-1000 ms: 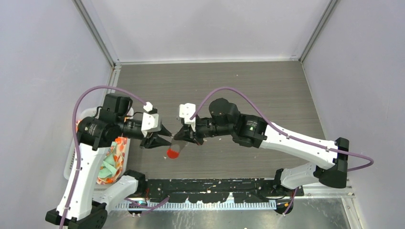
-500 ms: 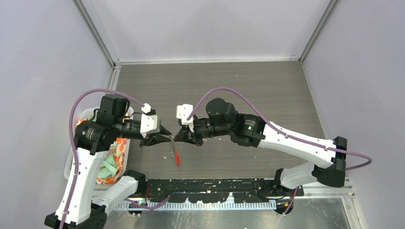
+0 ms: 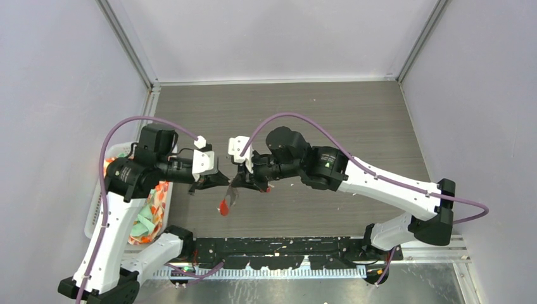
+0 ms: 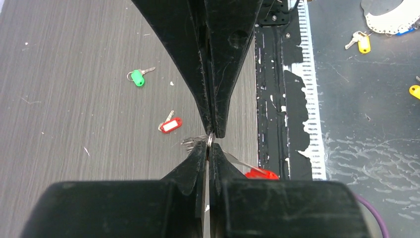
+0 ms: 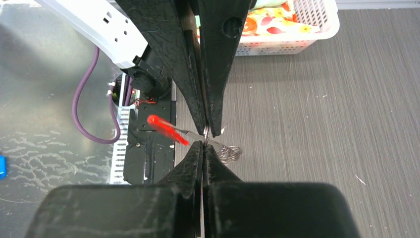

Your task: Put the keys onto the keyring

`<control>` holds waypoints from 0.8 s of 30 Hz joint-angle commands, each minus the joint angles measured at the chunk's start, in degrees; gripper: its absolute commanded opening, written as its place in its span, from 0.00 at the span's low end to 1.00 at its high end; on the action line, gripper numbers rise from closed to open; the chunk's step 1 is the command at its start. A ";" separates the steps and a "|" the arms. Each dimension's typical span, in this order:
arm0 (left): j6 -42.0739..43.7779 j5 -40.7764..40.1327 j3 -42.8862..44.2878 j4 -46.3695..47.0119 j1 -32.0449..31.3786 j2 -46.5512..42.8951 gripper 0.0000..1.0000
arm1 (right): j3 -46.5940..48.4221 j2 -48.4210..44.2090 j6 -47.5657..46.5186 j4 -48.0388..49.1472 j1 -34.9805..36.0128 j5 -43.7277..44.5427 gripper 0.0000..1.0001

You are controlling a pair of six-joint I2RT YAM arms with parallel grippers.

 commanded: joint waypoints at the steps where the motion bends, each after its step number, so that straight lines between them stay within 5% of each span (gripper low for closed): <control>1: -3.10 -0.57 -0.48 6.25 -0.93 0.15 0.00 | 4.64 -0.62 1.16 1.91 0.43 -0.24 0.01; 5: -10.82 -0.20 -2.46 15.06 -0.93 -2.06 0.00 | 1.88 -4.71 1.51 4.37 0.41 2.32 0.14; 9: -18.20 5.16 -8.63 29.76 -0.93 -8.09 0.00 | -9.54 -14.73 0.94 15.49 0.42 6.77 0.52; 11: -21.29 8.24 -12.35 39.11 -0.93 -12.79 0.00 | -16.43 -19.59 0.92 21.52 0.41 8.07 0.62; 18: -24.99 15.71 -12.34 47.67 -0.93 -14.78 0.00 | -22.56 -26.12 2.22 29.66 0.30 7.14 0.64; 24: -14.70 22.84 -13.97 47.81 -0.93 -17.03 0.00 | -22.10 -24.33 3.77 33.33 0.39 2.71 0.54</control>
